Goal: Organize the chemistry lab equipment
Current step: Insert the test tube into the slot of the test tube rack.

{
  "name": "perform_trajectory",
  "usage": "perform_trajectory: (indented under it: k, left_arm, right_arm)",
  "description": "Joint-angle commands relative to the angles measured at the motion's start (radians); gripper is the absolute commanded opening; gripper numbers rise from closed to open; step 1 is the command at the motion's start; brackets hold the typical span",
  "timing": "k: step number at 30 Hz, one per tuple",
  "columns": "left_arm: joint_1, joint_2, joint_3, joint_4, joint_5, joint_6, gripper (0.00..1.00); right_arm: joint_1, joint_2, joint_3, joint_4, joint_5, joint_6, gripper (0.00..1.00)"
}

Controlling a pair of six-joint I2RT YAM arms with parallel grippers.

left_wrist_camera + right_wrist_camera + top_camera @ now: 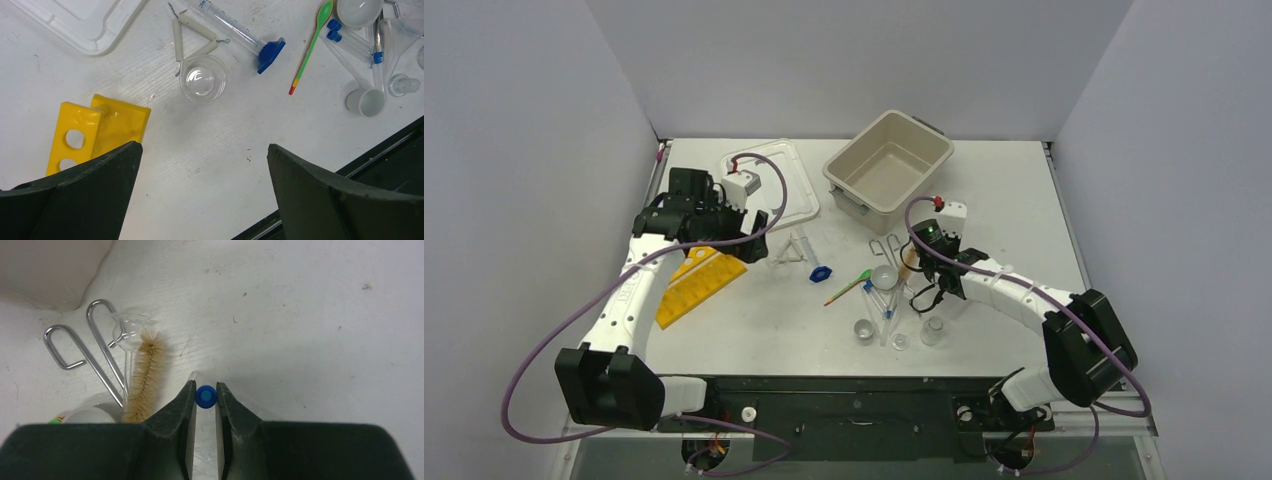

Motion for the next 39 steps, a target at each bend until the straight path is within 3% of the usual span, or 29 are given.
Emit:
perform_trajectory:
  k: [1, 11, 15, 19, 23, 27, 34, 39]
  left_arm:
    - [0.003, -0.036, -0.004, 0.036, -0.012, 0.019, 0.97]
    - [0.003, -0.059, -0.017, 0.037, -0.037, 0.050, 0.97]
    - [0.003, -0.068, -0.034, 0.045, -0.045, 0.060, 0.97]
    - [0.003, -0.071, -0.039, 0.048, -0.044, 0.062, 0.96]
    - [0.003, -0.077, -0.038, 0.046, -0.031, 0.067, 0.97]
    - [0.003, -0.089, -0.035, 0.027, -0.003, 0.078, 0.97]
    - [0.017, -0.114, -0.006, -0.002, -0.003, 0.068, 0.97]
    - [0.034, -0.146, -0.017, -0.032, 0.028, 0.075, 0.97]
  right_arm:
    - [0.027, -0.001, 0.016, -0.007, 0.040, 0.013, 0.00]
    - [0.028, 0.070, 0.009, -0.022, 0.092, 0.036, 0.00]
    - [0.029, 0.073, 0.008, -0.042, 0.137, 0.051, 0.05]
    - [0.029, 0.048, 0.009, -0.065, 0.177, 0.064, 0.16]
    - [0.031, 0.009, 0.012, -0.087, 0.190, 0.062, 0.38]
    - [0.050, -0.028, 0.044, -0.134, 0.193, 0.056, 0.48]
    - [0.121, -0.136, 0.125, -0.224, 0.219, 0.066, 0.49]
    - [0.241, -0.154, 0.177, -0.196, 0.077, -0.007, 0.41]
